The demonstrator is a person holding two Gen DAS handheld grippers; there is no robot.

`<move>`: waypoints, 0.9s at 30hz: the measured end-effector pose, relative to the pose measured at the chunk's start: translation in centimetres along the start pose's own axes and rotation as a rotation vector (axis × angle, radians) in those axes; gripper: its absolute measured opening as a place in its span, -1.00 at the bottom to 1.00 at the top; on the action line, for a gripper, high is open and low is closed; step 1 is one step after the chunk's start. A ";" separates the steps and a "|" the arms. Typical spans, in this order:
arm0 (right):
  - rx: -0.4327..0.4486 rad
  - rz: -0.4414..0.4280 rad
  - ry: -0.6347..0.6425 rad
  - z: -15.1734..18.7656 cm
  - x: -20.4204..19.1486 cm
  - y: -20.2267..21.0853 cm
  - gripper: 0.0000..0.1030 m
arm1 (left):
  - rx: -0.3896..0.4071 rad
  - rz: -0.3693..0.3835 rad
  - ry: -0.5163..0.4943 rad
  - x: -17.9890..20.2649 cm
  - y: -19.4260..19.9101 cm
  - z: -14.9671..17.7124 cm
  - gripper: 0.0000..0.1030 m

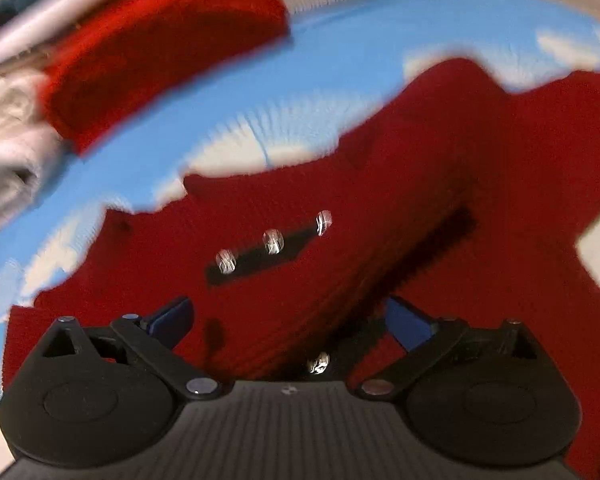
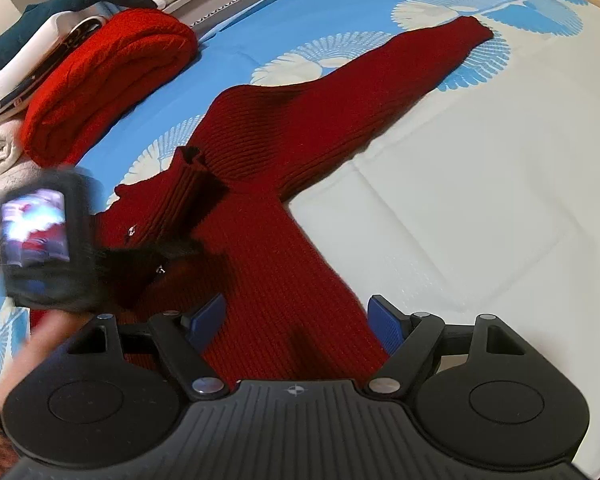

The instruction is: Fold small clothes

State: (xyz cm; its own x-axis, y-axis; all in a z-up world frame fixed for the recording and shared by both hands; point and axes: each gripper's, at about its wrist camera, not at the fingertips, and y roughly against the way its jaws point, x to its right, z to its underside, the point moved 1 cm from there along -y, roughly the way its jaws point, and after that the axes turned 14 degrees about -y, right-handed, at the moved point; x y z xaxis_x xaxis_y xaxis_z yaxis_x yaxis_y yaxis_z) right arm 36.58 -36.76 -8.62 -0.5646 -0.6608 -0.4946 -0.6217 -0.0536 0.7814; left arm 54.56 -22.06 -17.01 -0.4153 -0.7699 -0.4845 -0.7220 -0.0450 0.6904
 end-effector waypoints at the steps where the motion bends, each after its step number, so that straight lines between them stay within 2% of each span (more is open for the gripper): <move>1: 0.002 -0.002 -0.001 -0.1 0.2 0.1 0.55 | 0.003 0.049 -0.023 0.0 0.3 0.2 0.98; 4: 0.005 -0.006 -0.018 -0.3 0.7 0.4 0.55 | 0.081 0.161 -0.008 -1.9 2.5 1.0 0.98; 6: 0.006 -0.008 -0.031 -0.4 0.9 0.6 0.56 | 0.142 0.171 0.080 -4.1 4.0 1.5 0.99; 9: 0.003 -0.012 -0.041 -0.4 0.9 0.6 0.56 | 0.162 0.104 0.175 -6.4 4.6 0.9 0.99; 11: -0.006 -0.020 -0.030 -0.2 0.5 0.4 0.57 | 0.135 -0.009 0.201 -6.9 3.9 -0.1 0.99; 12: -0.010 -0.022 -0.020 0.0 0.4 0.4 0.57 | 0.123 -0.026 0.216 -7.1 3.3 -0.9 0.99; 14: -0.013 -0.026 0.004 0.2 -0.1 0.3 0.58 | 0.066 0.015 0.252 -7.2 1.8 -1.2 0.99; 15: -0.011 -0.025 0.012 0.3 -0.2 0.3 0.59 | 0.027 0.050 0.232 -6.5 0.9 -1.2 0.99; 17: -0.004 -0.019 0.016 0.2 -0.2 0.3 0.59 | -0.074 0.094 0.058 -3.0 -1.0 -1.0 1.00; 19: -0.007 -0.015 0.011 0.2 -0.2 0.2 0.59 | 0.029 -0.024 -0.034 -0.6 0.2 -0.3 1.00; 21: -0.008 -0.014 0.007 0.1 0.0 0.2 0.59 | 0.053 -0.059 -0.110 0.4 0.9 0.0 1.00; 23: -0.006 -0.012 0.009 0.2 0.0 0.2 0.59 | 0.044 -0.005 -0.102 -0.8 1.5 0.1 0.99; 25: -0.005 -0.014 0.006 0.1 0.1 0.3 0.59 | 0.036 0.049 -0.015 -3.3 2.1 0.9 0.99; 27: -0.004 -0.015 -0.003 0.0 0.3 0.3 0.59 | 0.038 0.054 0.080 -6.5 2.6 2.2 0.99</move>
State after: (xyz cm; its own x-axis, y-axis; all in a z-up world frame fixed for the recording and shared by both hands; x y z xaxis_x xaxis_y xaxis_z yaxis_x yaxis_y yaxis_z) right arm 36.21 -36.93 -8.52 -0.5569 -0.6574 -0.5076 -0.6283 -0.0664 0.7752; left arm 54.13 -15.75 -13.23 -0.4098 -0.8188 -0.4021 -0.7208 0.0205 0.6928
